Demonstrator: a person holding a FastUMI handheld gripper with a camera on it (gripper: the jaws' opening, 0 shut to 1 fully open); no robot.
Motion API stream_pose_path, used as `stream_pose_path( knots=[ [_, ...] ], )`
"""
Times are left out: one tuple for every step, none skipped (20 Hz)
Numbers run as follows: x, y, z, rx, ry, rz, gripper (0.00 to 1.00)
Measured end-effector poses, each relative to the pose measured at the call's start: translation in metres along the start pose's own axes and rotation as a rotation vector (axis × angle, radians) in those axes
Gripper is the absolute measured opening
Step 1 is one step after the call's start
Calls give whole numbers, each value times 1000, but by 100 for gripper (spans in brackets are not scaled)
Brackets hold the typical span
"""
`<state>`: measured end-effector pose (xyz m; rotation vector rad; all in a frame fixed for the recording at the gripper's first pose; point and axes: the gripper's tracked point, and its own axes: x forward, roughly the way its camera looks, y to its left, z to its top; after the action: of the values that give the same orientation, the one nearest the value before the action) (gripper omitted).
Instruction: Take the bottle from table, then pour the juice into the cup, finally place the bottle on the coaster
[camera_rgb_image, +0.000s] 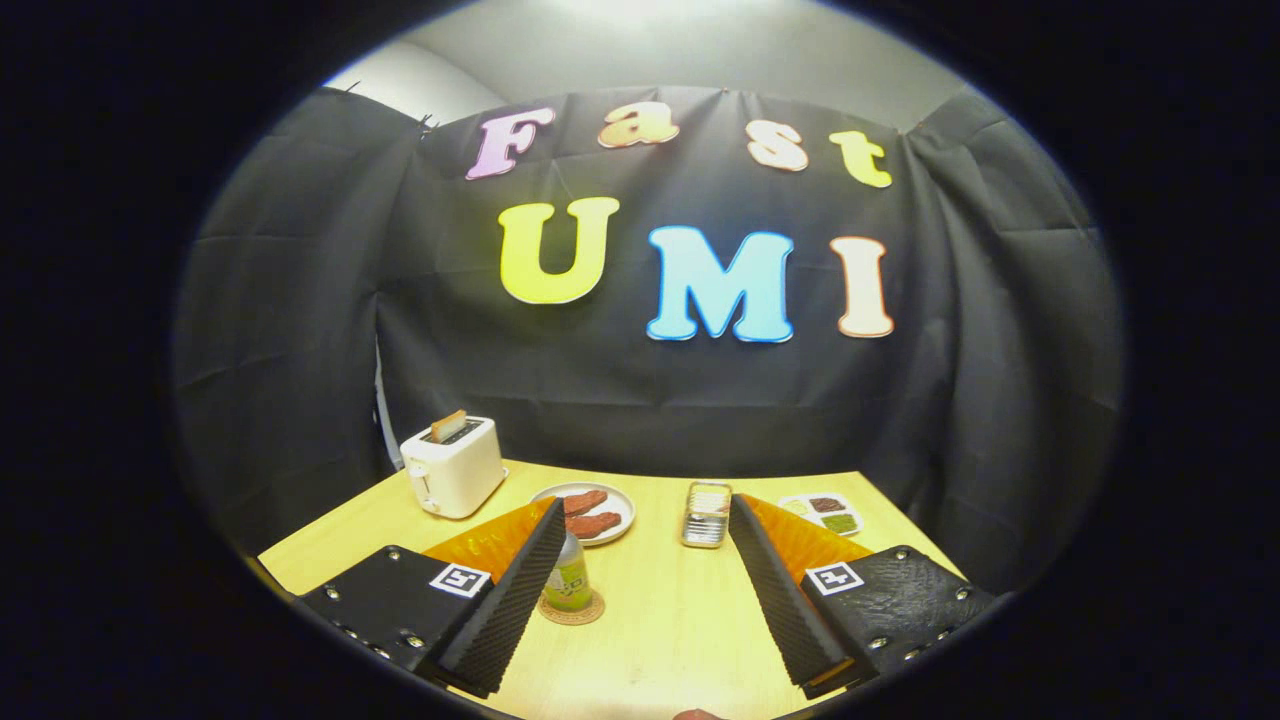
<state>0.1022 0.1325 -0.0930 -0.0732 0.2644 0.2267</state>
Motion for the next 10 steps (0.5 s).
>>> stream_pose_path(
  knots=[
    [-10,-4,5,11,-12,-21,99],
    [-19,-8,9,21,-27,-39,99],
    [-28,-12,14,28,-40,-59,99],
    [-36,-19,17,32,-53,-81,99],
    [-43,-24,19,36,-64,-102,99],
    [-49,-29,20,39,-74,-118,99],
    [-54,-32,21,42,-81,-132,99],
    [-58,-37,20,43,-83,-146,99],
    [-63,-42,19,46,-85,-159,99],
    [-66,-45,18,50,-86,-168,99]
  ],
)
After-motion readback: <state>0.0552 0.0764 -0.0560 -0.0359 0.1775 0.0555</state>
